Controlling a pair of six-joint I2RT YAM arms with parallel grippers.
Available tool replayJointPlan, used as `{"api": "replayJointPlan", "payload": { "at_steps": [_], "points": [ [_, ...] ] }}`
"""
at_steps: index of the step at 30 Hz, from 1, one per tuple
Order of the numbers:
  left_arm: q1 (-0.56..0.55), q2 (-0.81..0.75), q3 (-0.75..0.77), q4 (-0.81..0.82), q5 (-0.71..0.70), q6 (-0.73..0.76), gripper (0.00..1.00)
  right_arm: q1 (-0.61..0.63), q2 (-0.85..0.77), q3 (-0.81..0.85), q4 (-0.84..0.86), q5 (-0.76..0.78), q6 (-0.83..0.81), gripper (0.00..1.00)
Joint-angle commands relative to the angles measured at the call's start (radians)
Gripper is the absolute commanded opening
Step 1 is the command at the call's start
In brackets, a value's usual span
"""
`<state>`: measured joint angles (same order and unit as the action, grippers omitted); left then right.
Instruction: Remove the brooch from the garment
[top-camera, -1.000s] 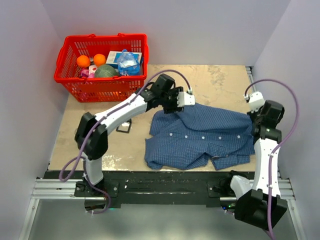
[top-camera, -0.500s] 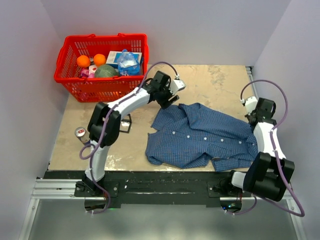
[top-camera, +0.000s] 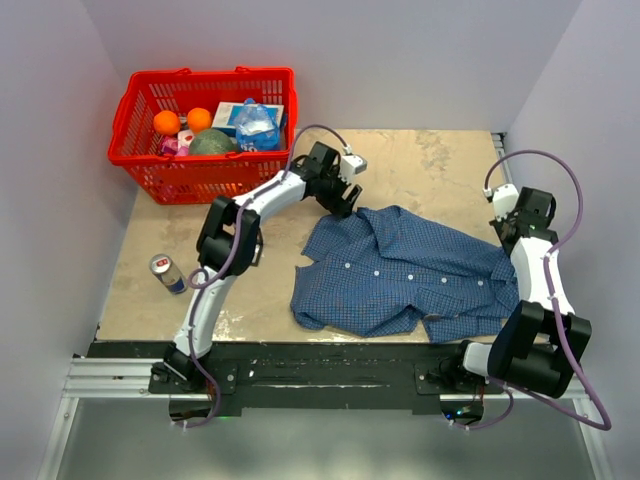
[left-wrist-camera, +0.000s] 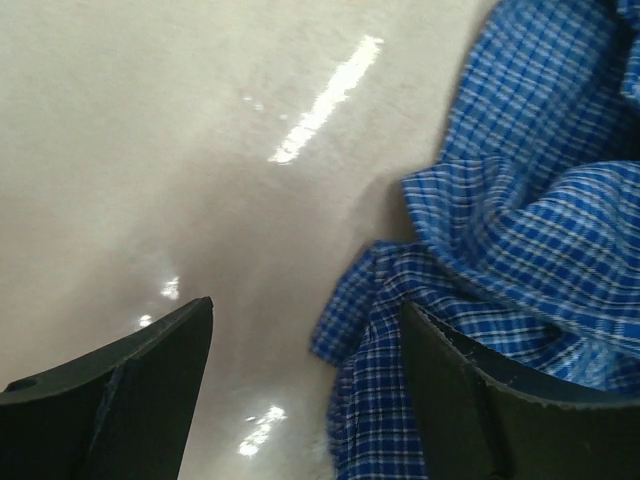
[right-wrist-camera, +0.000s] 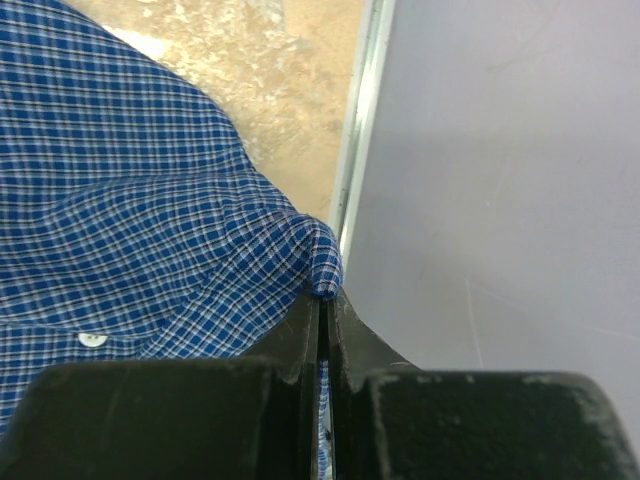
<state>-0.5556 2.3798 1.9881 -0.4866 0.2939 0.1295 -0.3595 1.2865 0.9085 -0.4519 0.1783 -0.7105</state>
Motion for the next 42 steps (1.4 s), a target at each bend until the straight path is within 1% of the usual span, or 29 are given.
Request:
{"api": "replayJointPlan", "payload": {
  "at_steps": [1, 4, 6, 7, 8, 10, 11, 12, 16, 17, 19, 20, 21, 22, 23, 24, 28, 30, 33, 36, 38, 42],
  "points": [
    [-0.010, -0.001, -0.050, 0.058, 0.169, -0.036, 0.79, -0.002, -0.018, 0.046, -0.007, -0.042, 0.043, 0.00],
    [-0.013, -0.022, -0.132, 0.161, 0.200, -0.001, 0.78, -0.002, -0.003, 0.052, -0.005, -0.062, 0.072, 0.00],
    [-0.018, 0.007, -0.117, 0.155, 0.211, 0.033, 0.67, -0.002, 0.019, 0.065, -0.007, -0.082, 0.097, 0.00],
    [-0.023, 0.018, -0.107, 0.132, 0.221, 0.053, 0.60, -0.002, 0.025, 0.076, -0.016, -0.088, 0.106, 0.00],
    [-0.030, 0.024, -0.115, 0.126, 0.238, 0.068, 0.48, -0.002, 0.033, 0.087, -0.019, -0.091, 0.114, 0.00],
    [-0.036, 0.016, -0.135, 0.126, 0.246, 0.108, 0.32, -0.002, 0.053, 0.108, -0.015, -0.097, 0.132, 0.00],
    [-0.038, 0.004, -0.158, 0.129, 0.248, 0.117, 0.11, -0.002, 0.057, 0.113, -0.008, -0.100, 0.134, 0.00],
    [-0.040, -0.004, -0.166, 0.134, 0.243, 0.117, 0.01, -0.002, 0.066, 0.124, -0.007, -0.102, 0.141, 0.00],
    [-0.006, -0.098, -0.170, 0.180, 0.211, 0.107, 0.00, -0.004, 0.099, 0.177, -0.005, -0.128, 0.170, 0.00],
    [0.002, -0.172, -0.179, 0.203, 0.202, 0.102, 0.00, -0.004, 0.105, 0.193, -0.005, -0.125, 0.199, 0.00],
    [0.032, -0.259, -0.199, 0.287, 0.173, 0.111, 0.00, -0.002, 0.111, 0.240, -0.004, -0.148, 0.221, 0.00],
    [0.043, -0.343, -0.222, 0.319, 0.151, 0.122, 0.00, -0.002, 0.109, 0.254, 0.001, -0.164, 0.233, 0.00],
    [0.052, -0.387, -0.238, 0.389, 0.127, 0.137, 0.00, -0.002, 0.105, 0.277, 0.010, -0.169, 0.264, 0.00],
    [0.077, -0.425, -0.251, 0.422, 0.081, 0.147, 0.00, -0.002, 0.099, 0.288, 0.034, -0.169, 0.279, 0.00],
    [0.089, -0.486, -0.270, 0.448, 0.062, 0.153, 0.00, -0.002, 0.097, 0.300, 0.042, -0.172, 0.310, 0.00],
    [0.100, -0.516, -0.276, 0.504, 0.042, 0.163, 0.00, -0.002, 0.099, 0.329, 0.048, -0.174, 0.324, 0.00],
    [0.140, -0.625, -0.305, 0.562, -0.056, 0.214, 0.00, -0.004, 0.106, 0.408, 0.071, -0.197, 0.385, 0.00],
    [0.141, -0.694, -0.360, 0.601, -0.078, 0.265, 0.00, -0.002, 0.103, 0.450, 0.085, -0.207, 0.419, 0.00],
    [0.141, -0.775, -0.426, 0.618, -0.096, 0.286, 0.00, -0.002, 0.079, 0.507, 0.128, -0.236, 0.444, 0.00],
    [0.140, -0.852, -0.478, 0.609, -0.095, 0.272, 0.00, -0.002, 0.024, 0.542, 0.159, -0.258, 0.454, 0.00],
    [0.140, -0.919, -0.518, 0.603, -0.072, 0.260, 0.00, -0.002, -0.004, 0.564, 0.150, -0.270, 0.456, 0.00],
    [0.138, -1.042, -0.564, 0.579, -0.059, 0.254, 0.00, -0.002, -0.131, 0.596, 0.102, -0.275, 0.444, 0.00]
  ]
}}
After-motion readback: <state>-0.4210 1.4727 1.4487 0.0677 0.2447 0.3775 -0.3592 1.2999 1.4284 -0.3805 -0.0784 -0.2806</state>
